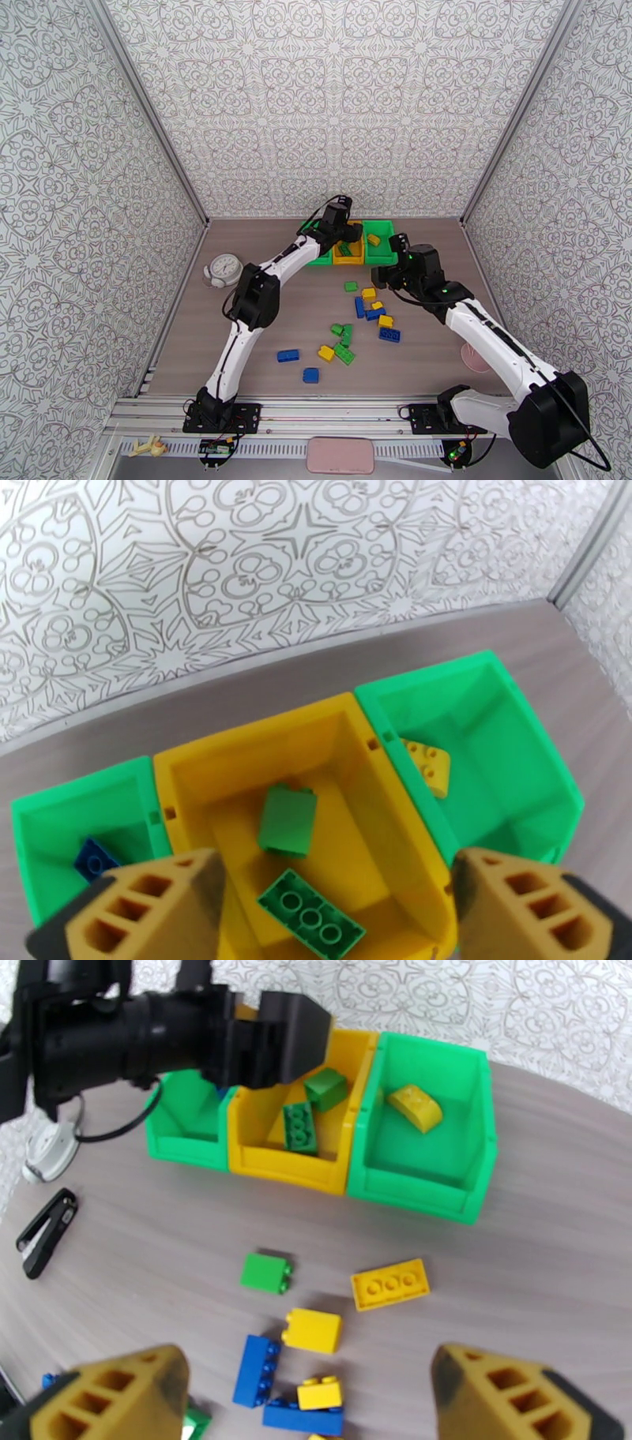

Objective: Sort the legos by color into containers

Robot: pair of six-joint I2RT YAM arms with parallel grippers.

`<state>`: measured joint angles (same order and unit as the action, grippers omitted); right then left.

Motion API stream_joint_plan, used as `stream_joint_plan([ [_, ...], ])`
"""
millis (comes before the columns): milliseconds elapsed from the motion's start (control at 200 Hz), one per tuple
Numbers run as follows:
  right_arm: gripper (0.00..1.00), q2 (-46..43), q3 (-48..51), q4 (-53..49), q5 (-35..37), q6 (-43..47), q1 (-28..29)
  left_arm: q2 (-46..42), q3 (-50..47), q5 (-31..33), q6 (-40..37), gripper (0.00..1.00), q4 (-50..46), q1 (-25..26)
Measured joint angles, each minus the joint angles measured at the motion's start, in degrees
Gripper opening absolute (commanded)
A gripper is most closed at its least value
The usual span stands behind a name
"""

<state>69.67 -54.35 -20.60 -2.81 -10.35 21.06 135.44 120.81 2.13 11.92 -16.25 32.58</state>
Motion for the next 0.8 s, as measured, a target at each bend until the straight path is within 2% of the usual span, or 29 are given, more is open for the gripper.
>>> stream_joint_plan([
  [105, 0.84, -0.6, 0.0, -0.9, 0.3, 0.6, -0.6, -7.2, -8.1, -1.5, -1.0, 0.99, 0.8, 0.1],
  [295, 0.87, -1.4, 1.2, -0.9, 0.2, 0.7, -1.5, -19.9, -23.0, -3.0, -2.4, 1.0, 6.3, 0.6],
  [520, 0.89, -1.4, 4.4, 1.6, 0.3, 0.2, -1.5, -29.0, -40.1, -4.1, -3.4, 1.0, 12.7, 2.3],
  [800, 0.88, 0.9, 6.6, 3.2, 0.3, -1.1, -1.6, -40.9, -58.2, -4.4, -7.5, 1.0, 20.4, 7.5],
])
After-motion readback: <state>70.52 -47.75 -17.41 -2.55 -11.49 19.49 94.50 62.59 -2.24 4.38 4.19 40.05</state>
